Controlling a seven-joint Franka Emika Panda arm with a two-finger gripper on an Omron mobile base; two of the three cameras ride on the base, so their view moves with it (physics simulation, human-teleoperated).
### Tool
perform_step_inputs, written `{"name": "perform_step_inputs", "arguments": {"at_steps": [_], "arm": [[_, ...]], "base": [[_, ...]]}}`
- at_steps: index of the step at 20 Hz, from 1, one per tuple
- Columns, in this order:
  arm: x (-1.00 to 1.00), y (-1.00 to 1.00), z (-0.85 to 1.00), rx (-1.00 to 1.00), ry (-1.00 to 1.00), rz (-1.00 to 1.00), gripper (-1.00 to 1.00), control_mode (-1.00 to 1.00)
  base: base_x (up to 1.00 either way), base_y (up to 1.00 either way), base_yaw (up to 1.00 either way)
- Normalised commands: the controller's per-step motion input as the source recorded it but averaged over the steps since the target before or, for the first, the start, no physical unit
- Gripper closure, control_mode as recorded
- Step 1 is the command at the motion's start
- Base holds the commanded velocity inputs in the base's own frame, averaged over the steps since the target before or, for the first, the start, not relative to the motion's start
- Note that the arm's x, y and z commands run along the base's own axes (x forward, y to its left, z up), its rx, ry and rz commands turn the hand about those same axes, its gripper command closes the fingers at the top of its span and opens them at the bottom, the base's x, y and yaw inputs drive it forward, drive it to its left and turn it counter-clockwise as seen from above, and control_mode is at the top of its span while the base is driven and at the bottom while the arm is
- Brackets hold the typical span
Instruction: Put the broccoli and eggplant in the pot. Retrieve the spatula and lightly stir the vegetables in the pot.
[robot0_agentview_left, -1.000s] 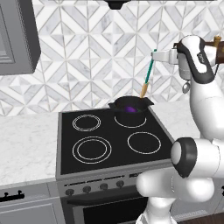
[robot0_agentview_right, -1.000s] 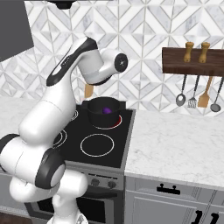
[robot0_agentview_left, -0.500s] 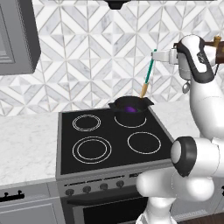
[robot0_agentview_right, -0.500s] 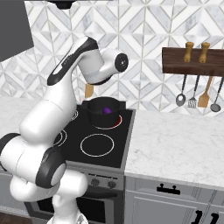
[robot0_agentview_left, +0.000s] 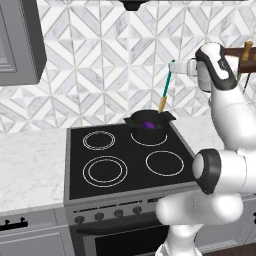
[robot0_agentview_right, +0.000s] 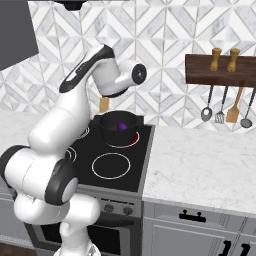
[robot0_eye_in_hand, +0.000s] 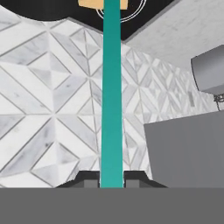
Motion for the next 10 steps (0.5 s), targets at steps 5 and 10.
{"name": "perform_step_inputs", "arguments": {"at_steps": [5, 10], "arm": [[0.18, -0.05, -0.15, 0.0, 0.0, 0.0, 1.0, -1.0], [0.26, 0.0, -0.22, -0.05, 0.0, -0.02, 1.0, -1.0]], "base": [[0.0, 0.0, 0.0], [0.0, 0.0, 0.0]]}}
